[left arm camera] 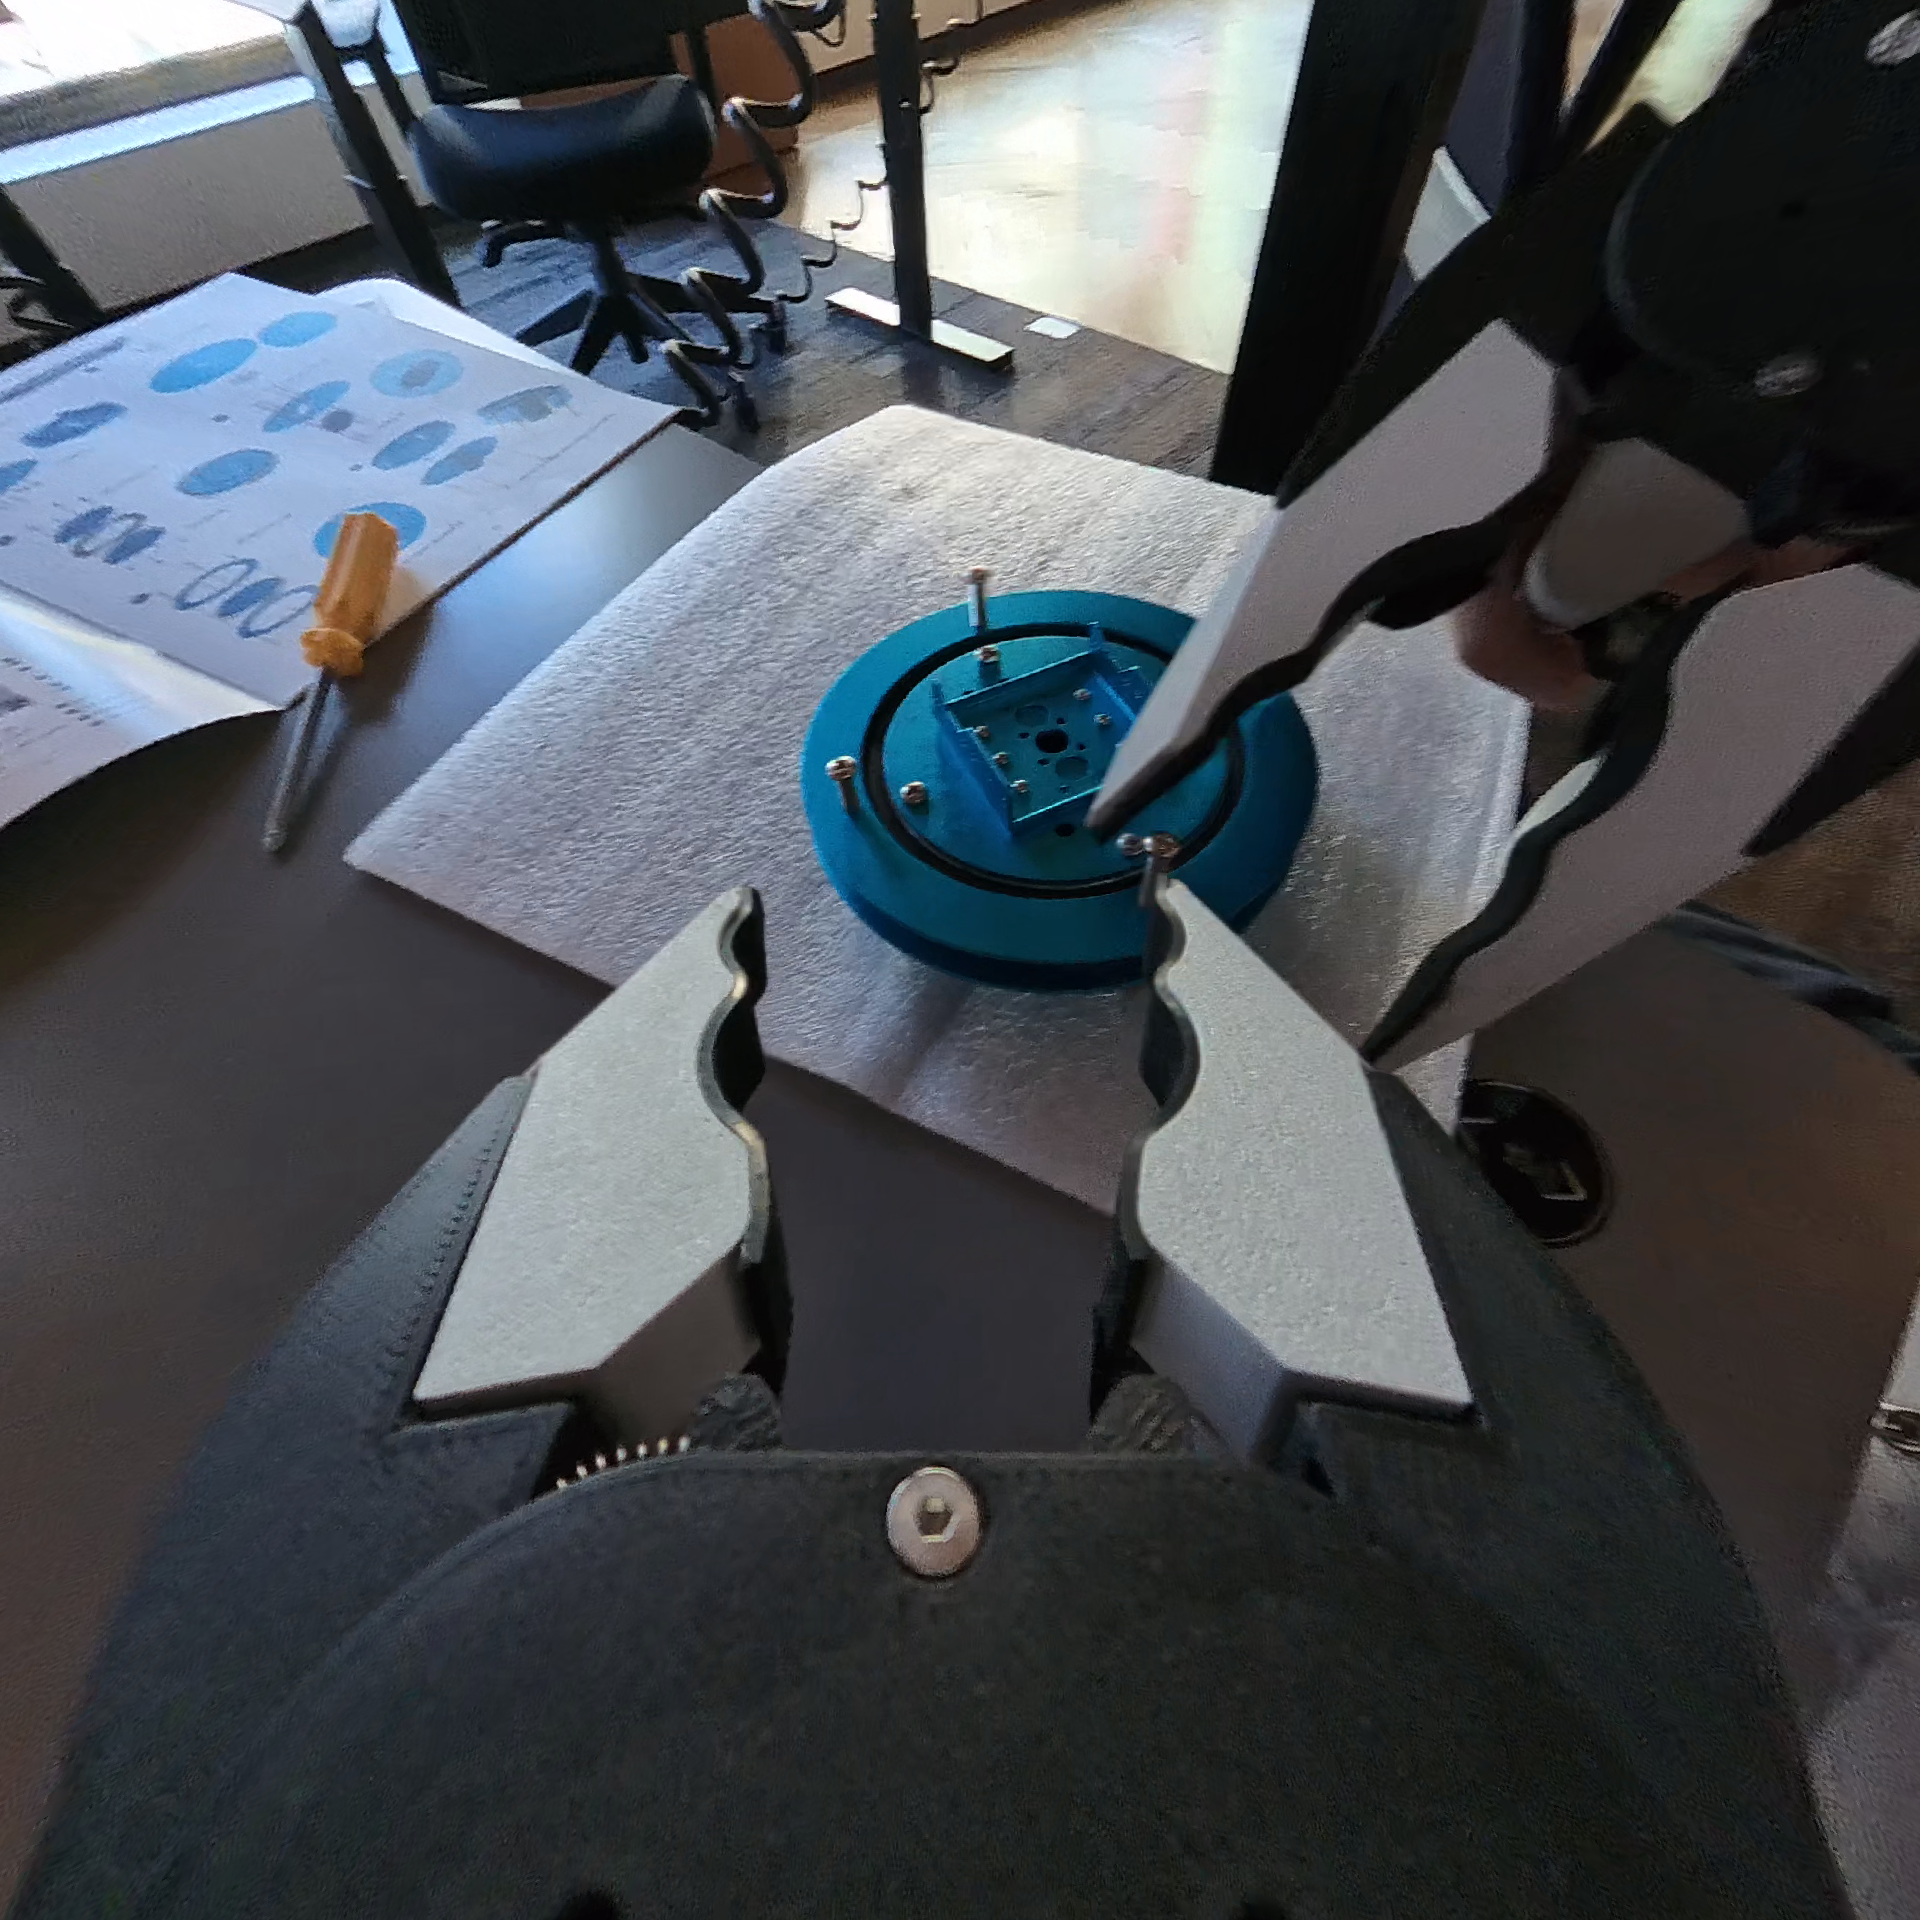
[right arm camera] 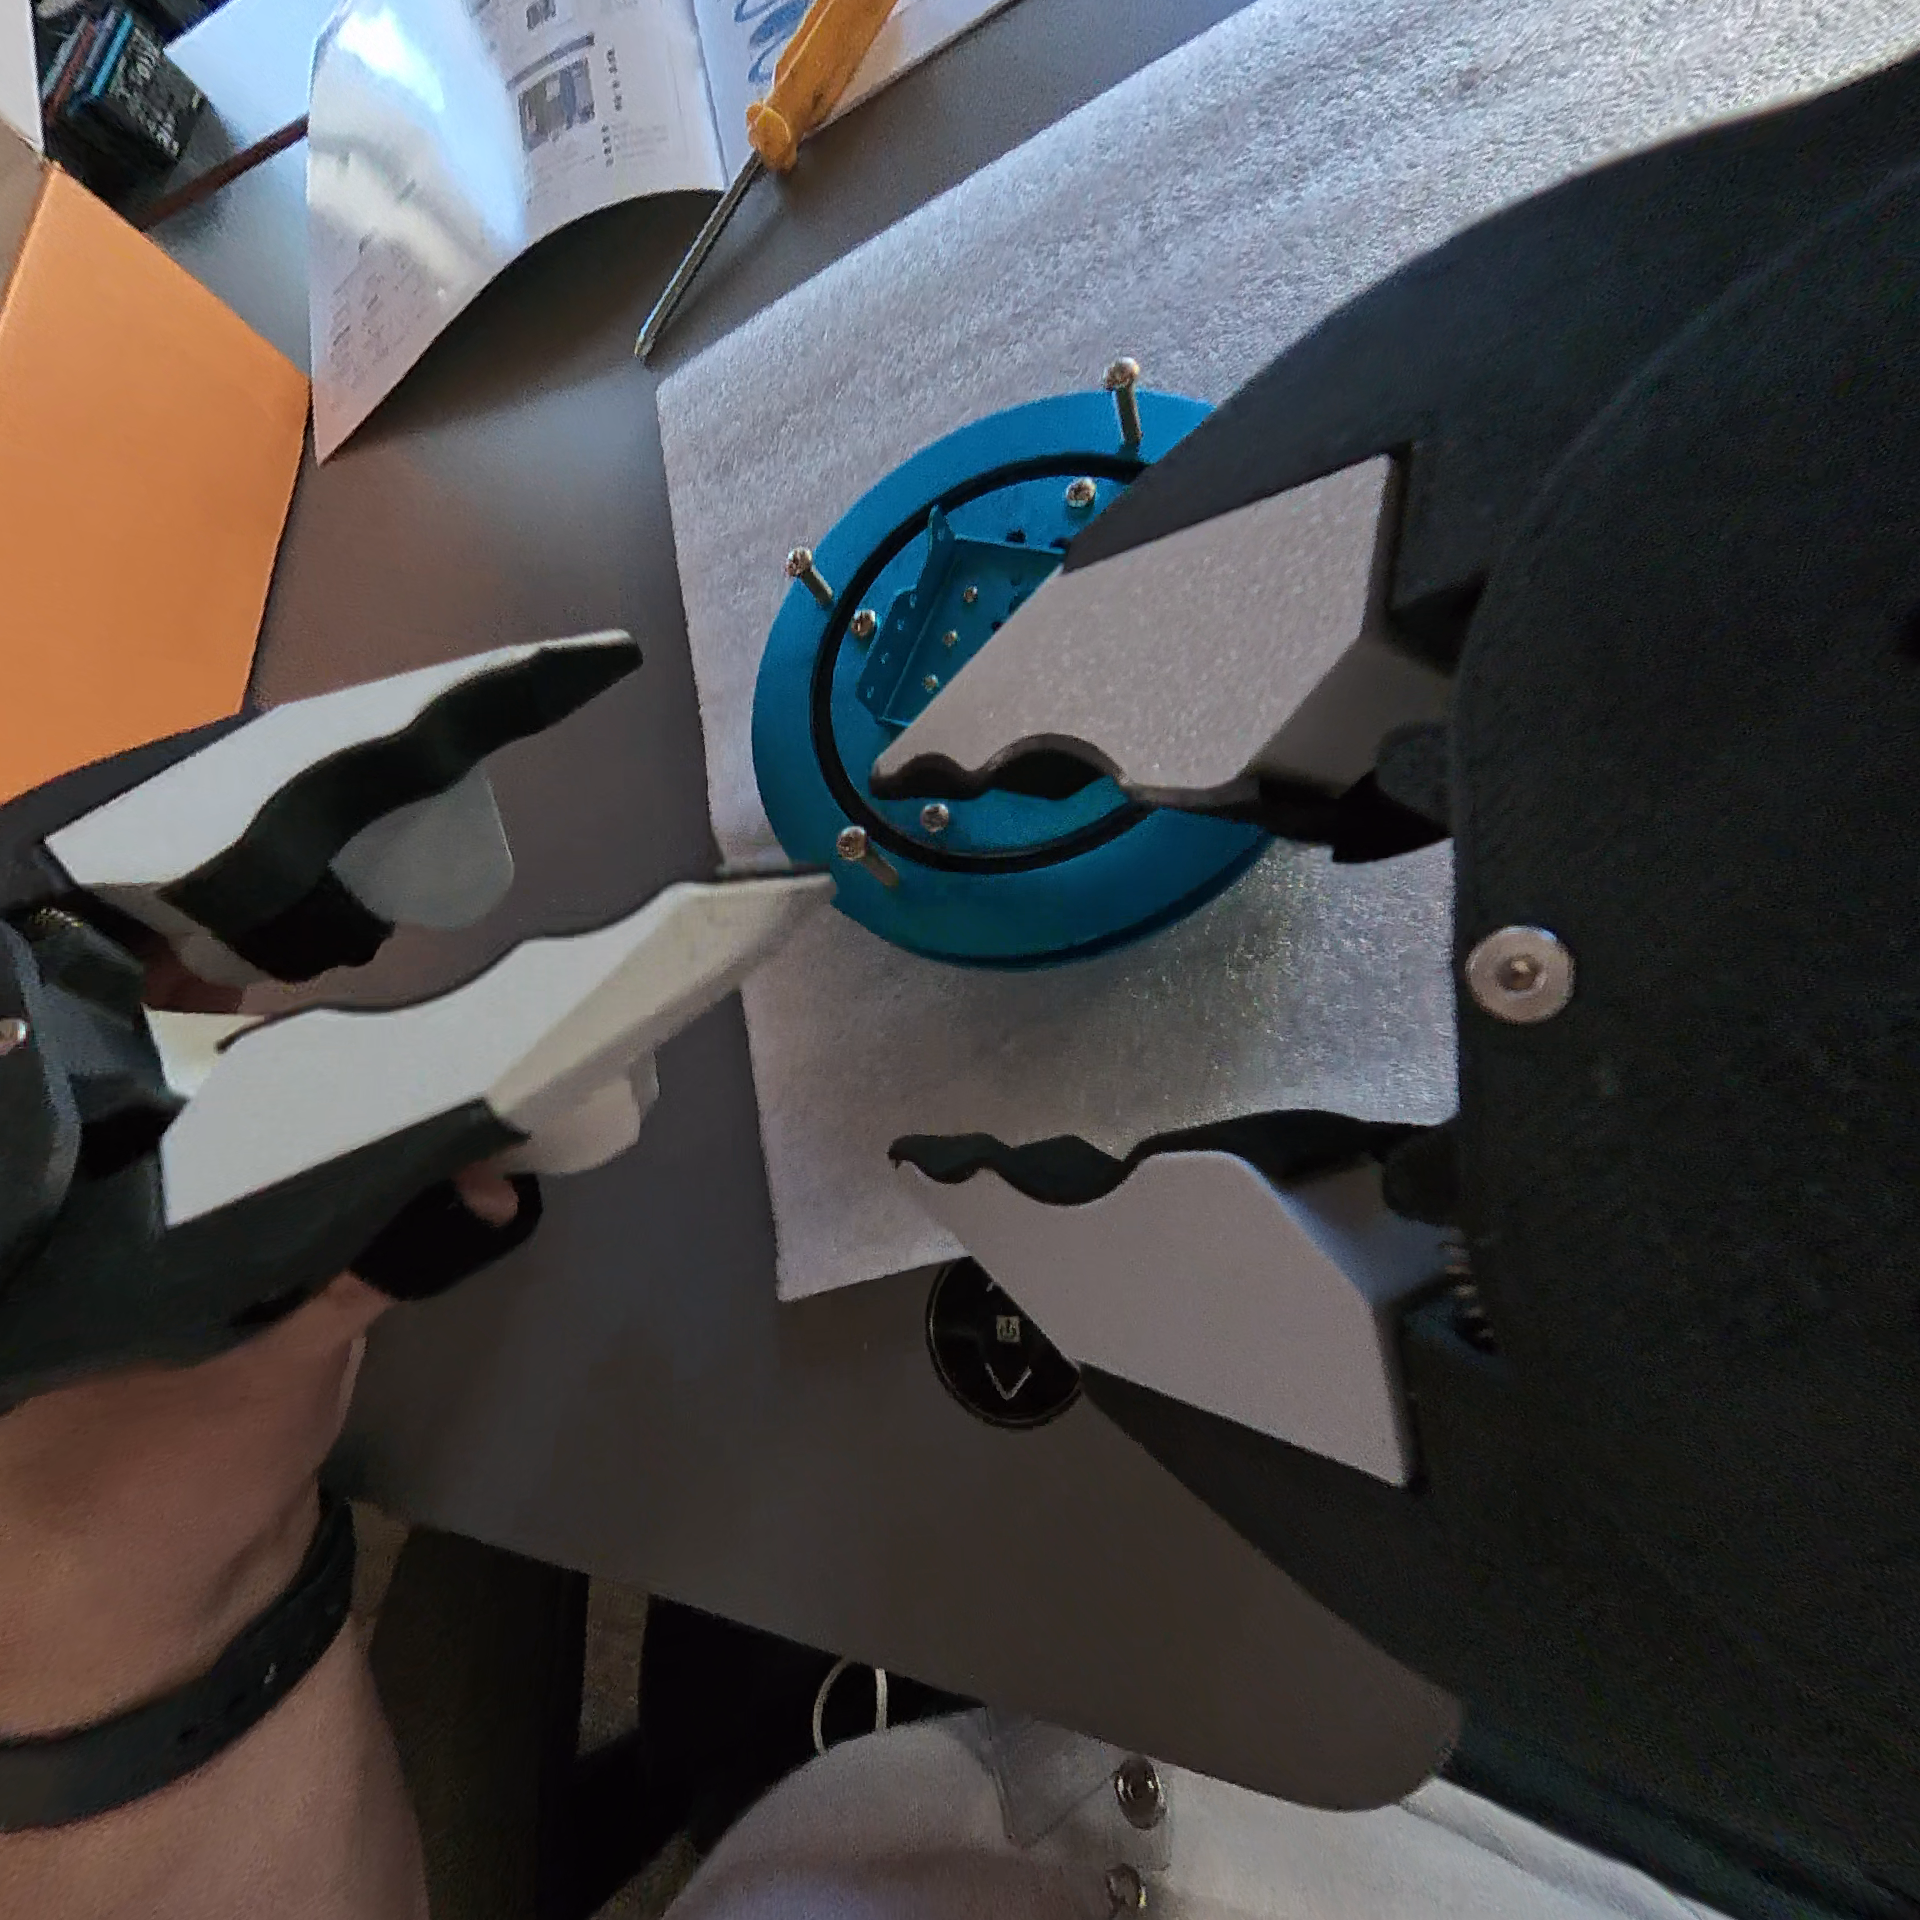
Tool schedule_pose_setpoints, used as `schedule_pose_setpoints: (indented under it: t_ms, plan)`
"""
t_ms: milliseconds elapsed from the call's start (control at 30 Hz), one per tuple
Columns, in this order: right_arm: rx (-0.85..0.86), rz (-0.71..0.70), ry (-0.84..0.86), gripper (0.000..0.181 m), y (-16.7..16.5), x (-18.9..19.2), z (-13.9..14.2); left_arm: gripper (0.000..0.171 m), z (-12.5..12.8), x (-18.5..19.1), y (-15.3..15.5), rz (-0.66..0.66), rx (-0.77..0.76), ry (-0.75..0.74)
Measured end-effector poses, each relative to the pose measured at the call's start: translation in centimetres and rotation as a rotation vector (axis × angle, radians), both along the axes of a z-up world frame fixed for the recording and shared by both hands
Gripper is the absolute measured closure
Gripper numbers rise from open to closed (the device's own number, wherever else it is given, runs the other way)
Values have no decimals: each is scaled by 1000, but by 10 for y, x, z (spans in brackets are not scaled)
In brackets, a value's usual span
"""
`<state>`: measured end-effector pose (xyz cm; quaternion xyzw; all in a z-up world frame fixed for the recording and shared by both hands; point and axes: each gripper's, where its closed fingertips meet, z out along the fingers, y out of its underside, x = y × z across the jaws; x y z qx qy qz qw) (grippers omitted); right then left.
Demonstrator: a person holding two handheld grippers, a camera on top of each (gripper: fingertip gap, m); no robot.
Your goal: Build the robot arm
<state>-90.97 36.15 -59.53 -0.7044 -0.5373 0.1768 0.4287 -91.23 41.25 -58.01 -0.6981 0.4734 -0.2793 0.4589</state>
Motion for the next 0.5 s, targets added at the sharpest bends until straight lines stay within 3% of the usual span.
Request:
schedule_pose_setpoints:
  t_ms: [400,500]
  plan:
    - [-9,44,-2,119,-4,-6,0,90,-3,9,2,-2,-7,16]
    - [-13,43,-10,125,-6,-3,-1,96,-2,3,4,17,-3,14]
